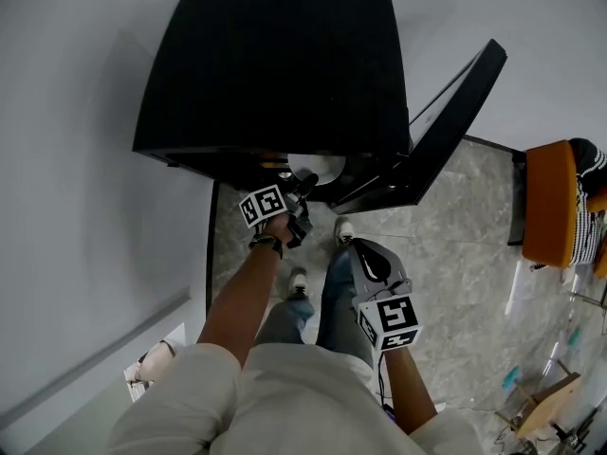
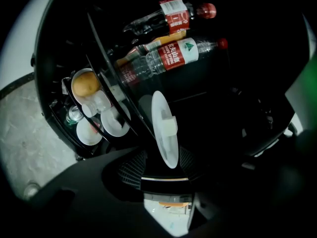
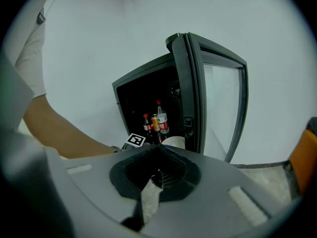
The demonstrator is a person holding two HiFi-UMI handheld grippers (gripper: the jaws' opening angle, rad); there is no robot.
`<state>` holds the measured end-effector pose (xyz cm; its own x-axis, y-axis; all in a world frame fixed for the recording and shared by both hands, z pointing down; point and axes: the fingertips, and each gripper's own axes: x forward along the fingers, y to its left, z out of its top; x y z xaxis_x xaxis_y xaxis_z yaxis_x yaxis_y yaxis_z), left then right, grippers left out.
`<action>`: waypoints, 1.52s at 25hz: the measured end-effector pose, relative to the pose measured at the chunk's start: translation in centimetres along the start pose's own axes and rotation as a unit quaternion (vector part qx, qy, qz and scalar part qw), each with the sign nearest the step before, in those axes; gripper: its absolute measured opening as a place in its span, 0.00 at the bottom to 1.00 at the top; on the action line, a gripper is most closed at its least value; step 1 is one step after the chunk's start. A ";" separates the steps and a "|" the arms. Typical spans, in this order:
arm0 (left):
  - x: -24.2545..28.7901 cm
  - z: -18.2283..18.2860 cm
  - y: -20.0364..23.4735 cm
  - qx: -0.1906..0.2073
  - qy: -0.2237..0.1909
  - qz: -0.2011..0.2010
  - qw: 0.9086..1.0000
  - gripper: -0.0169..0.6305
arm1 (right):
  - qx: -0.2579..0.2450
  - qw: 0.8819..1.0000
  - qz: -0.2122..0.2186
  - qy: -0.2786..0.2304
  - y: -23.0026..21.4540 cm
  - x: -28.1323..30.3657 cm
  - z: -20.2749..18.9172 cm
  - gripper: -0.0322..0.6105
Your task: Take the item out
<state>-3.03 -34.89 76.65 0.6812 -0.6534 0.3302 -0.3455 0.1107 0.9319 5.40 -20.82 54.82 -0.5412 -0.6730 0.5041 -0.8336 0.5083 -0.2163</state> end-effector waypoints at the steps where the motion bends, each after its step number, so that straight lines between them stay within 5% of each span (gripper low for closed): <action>1: 0.2 0.2 0.1 -0.005 -0.004 -0.001 1.000 0.36 | 0.000 1.000 -0.002 0.000 -0.2 0.0 0.0 0.06; 10: 2.3 0.6 0.5 -0.041 -0.015 -0.016 0.999 0.35 | 0.006 1.000 -0.010 0.006 -1.8 -0.2 -0.4 0.06; 19: 2.4 0.8 0.0 -0.077 -0.050 -0.043 0.995 0.14 | 0.010 1.000 -0.019 0.008 -2.9 -0.8 -1.1 0.06; 38: 0.4 -0.3 0.3 -0.130 -0.080 -0.057 0.987 0.07 | 0.022 0.999 -0.036 -0.007 -3.7 -2.7 -2.0 0.06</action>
<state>-2.65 -34.89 77.09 0.5883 -0.7802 0.2125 -0.0818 0.2041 0.9755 10.19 -19.83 55.95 -0.4811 -0.7140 0.5087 -0.8742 0.4345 -0.2169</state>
